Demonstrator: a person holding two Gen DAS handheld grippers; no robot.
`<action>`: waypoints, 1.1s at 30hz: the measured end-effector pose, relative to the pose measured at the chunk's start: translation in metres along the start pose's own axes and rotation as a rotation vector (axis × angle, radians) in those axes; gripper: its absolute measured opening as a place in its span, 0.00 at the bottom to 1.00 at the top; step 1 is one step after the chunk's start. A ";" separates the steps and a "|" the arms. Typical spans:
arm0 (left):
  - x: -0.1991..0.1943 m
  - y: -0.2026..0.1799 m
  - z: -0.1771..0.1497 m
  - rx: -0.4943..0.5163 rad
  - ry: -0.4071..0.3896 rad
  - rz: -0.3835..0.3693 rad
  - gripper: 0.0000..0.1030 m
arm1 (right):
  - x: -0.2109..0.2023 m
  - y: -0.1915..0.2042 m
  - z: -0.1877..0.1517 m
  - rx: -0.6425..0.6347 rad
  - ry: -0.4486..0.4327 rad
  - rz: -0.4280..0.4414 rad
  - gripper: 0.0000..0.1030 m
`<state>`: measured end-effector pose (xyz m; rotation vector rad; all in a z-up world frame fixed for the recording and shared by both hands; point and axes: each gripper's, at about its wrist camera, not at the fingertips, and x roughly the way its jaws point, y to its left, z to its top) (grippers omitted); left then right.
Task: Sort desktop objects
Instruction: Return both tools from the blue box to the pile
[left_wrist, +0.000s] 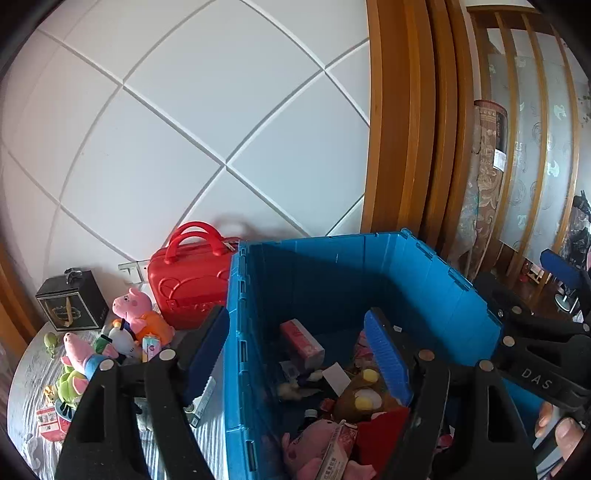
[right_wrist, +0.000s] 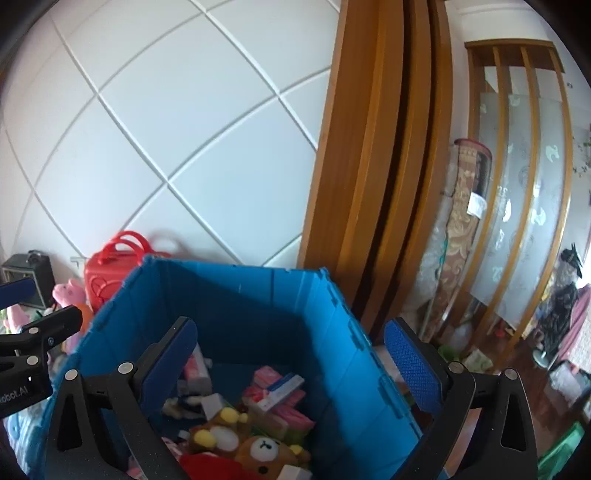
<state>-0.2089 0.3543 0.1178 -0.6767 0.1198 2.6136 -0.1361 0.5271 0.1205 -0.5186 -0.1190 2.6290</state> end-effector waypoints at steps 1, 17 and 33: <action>-0.009 0.005 -0.001 -0.003 -0.010 0.009 0.76 | -0.009 0.003 0.002 -0.001 -0.011 0.007 1.00; -0.119 0.144 -0.064 -0.038 -0.122 0.083 0.90 | -0.125 0.128 -0.011 -0.009 -0.082 0.140 1.00; -0.169 0.368 -0.192 -0.147 0.023 0.267 0.90 | -0.169 0.315 -0.077 -0.024 0.077 0.276 1.00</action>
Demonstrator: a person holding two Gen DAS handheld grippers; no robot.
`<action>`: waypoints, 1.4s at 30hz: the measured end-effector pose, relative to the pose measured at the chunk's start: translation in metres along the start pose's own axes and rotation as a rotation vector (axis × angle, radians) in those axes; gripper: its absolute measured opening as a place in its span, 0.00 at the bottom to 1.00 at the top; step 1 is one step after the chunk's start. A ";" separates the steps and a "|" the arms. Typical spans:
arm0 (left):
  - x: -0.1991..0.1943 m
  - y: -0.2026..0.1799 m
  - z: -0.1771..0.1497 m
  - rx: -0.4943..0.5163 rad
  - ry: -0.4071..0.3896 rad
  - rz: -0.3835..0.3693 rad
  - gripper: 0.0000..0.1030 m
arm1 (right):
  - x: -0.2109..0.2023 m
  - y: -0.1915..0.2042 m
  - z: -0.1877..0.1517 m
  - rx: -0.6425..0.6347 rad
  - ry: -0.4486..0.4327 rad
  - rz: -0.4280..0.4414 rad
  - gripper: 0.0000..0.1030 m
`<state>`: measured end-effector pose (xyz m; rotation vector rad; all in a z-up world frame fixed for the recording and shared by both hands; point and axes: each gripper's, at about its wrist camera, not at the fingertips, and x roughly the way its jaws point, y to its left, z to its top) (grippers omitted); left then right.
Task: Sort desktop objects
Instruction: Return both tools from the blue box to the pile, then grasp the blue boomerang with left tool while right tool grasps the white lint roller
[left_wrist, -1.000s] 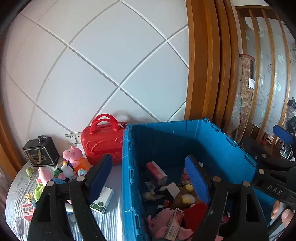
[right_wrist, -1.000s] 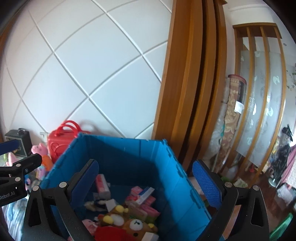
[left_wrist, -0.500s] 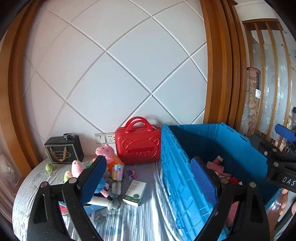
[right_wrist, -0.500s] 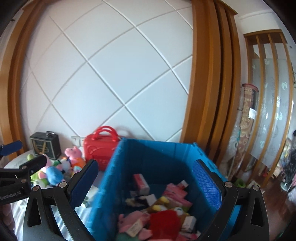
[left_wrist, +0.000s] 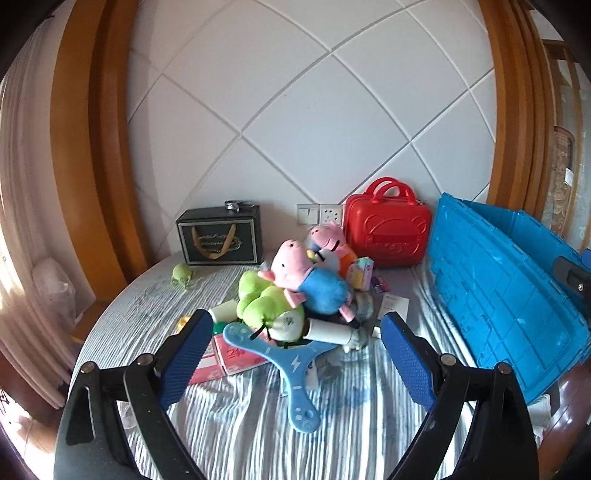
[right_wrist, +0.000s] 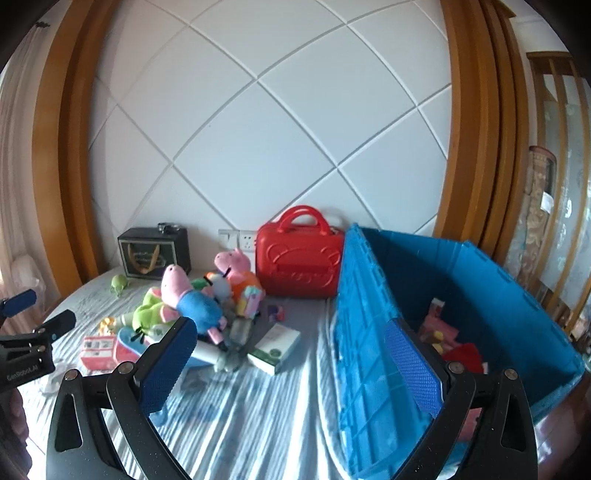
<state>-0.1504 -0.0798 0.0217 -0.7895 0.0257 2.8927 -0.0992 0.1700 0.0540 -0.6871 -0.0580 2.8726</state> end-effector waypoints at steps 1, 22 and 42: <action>0.004 0.008 -0.006 -0.008 0.011 0.006 0.90 | 0.004 0.004 -0.004 0.004 0.011 0.008 1.00; 0.220 0.006 -0.108 -0.101 0.345 0.112 0.77 | 0.240 0.013 -0.084 -0.058 0.390 0.100 1.00; 0.325 0.008 -0.133 -0.077 0.424 0.048 0.74 | 0.351 0.112 -0.109 -0.174 0.473 0.367 0.74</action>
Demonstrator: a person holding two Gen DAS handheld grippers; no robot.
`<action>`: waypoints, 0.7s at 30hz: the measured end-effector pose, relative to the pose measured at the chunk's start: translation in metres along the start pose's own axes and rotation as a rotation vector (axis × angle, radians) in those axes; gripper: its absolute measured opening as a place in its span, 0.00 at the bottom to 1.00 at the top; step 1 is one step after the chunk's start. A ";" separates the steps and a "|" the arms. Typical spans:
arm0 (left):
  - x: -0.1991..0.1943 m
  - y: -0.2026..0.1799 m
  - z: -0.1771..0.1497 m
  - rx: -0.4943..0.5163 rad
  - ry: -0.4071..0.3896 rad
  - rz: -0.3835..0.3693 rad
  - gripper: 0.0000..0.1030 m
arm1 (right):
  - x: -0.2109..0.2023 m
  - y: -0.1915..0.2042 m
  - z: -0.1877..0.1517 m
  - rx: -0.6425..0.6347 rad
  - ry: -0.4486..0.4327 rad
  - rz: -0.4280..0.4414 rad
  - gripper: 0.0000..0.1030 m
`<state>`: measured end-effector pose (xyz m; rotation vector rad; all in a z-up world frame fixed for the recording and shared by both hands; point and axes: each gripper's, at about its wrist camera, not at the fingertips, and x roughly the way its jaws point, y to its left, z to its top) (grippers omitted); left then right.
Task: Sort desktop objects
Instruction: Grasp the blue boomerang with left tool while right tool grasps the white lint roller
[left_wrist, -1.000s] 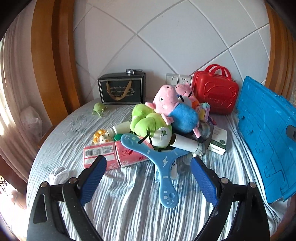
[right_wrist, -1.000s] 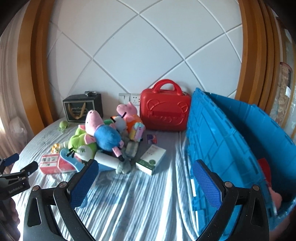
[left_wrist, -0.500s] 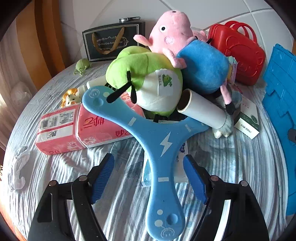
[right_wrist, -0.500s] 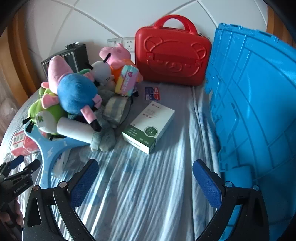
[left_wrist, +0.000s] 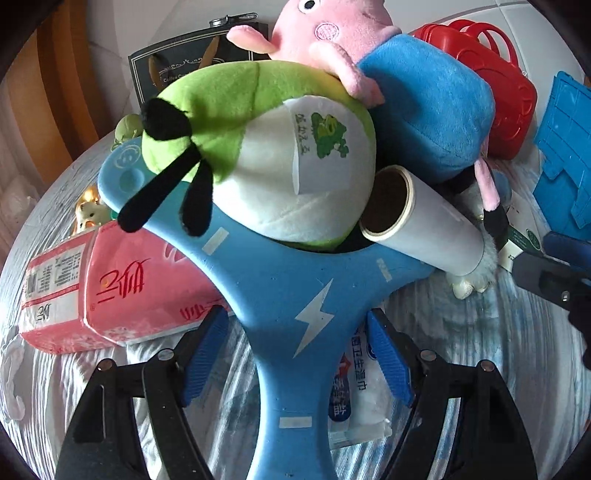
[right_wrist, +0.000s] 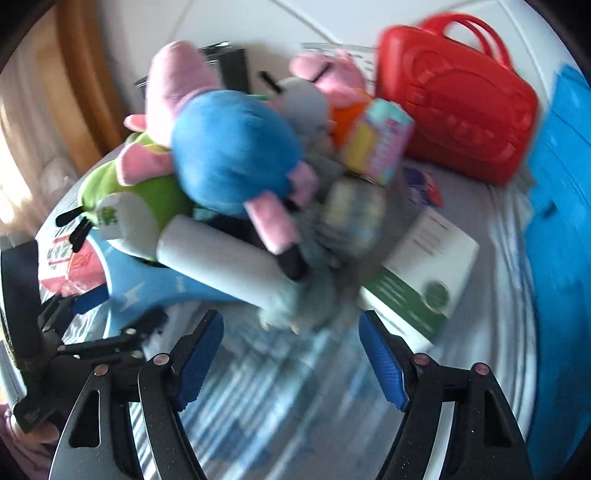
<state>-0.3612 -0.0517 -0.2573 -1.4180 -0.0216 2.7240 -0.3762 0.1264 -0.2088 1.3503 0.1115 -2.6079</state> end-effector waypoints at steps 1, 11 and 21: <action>0.000 0.002 0.000 -0.007 -0.001 -0.011 0.74 | 0.005 0.007 0.004 -0.025 -0.005 0.004 0.74; 0.002 0.011 0.006 -0.020 -0.033 -0.095 0.68 | 0.058 0.034 0.026 -0.146 0.004 0.009 0.80; -0.025 0.024 -0.022 -0.095 -0.020 -0.168 0.44 | 0.023 0.017 -0.011 0.019 0.058 0.085 0.11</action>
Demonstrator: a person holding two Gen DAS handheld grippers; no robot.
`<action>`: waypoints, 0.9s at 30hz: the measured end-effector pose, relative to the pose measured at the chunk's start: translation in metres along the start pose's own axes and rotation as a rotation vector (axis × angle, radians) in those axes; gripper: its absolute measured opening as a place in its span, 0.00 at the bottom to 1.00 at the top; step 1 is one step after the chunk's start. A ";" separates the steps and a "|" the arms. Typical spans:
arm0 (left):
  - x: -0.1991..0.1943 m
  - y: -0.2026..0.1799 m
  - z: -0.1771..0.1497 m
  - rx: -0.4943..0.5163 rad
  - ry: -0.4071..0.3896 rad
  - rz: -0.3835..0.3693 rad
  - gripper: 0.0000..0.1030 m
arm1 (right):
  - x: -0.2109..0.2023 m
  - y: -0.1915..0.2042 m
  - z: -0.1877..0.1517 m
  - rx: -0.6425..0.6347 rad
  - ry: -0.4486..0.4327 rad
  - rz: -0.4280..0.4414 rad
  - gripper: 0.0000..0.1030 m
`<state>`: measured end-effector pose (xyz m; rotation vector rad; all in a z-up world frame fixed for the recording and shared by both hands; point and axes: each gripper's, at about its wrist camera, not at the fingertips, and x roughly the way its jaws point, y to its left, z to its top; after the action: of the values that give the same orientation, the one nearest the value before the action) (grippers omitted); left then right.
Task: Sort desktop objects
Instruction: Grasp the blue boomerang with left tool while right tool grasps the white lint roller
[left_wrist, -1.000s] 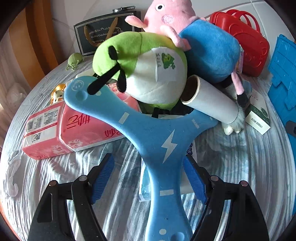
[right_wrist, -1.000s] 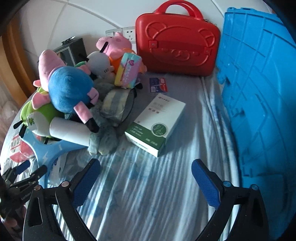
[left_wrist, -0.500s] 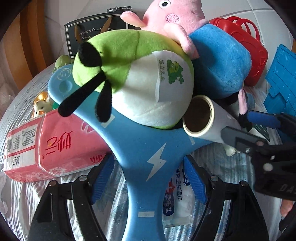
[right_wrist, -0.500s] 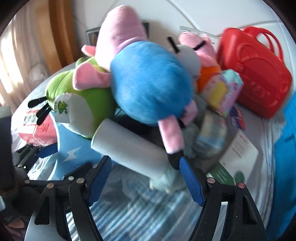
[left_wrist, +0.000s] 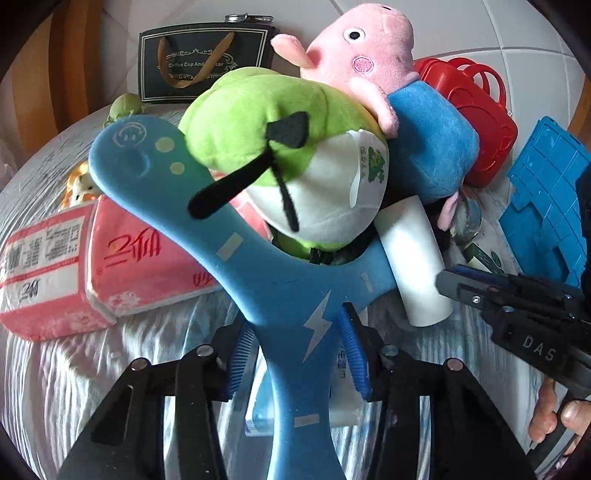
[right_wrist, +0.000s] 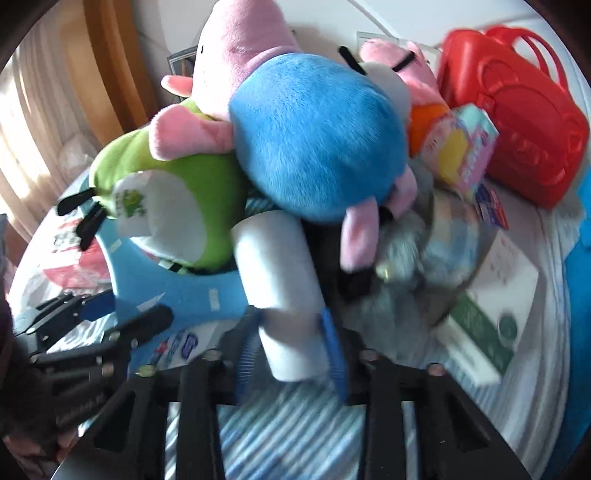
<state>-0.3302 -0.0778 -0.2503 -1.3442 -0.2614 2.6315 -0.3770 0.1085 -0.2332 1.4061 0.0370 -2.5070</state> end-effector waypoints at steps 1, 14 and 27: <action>-0.005 0.000 -0.006 0.009 0.000 0.013 0.43 | -0.004 -0.003 -0.007 0.021 0.017 0.011 0.08; -0.044 0.033 -0.035 0.050 0.023 0.173 0.61 | -0.022 -0.003 -0.044 0.025 0.062 -0.006 0.51; 0.001 0.019 -0.025 0.103 0.023 0.308 0.45 | -0.018 0.017 -0.017 -0.169 -0.027 -0.062 0.79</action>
<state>-0.3117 -0.0943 -0.2706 -1.4827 0.0919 2.8253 -0.3502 0.0984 -0.2252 1.3218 0.2846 -2.5048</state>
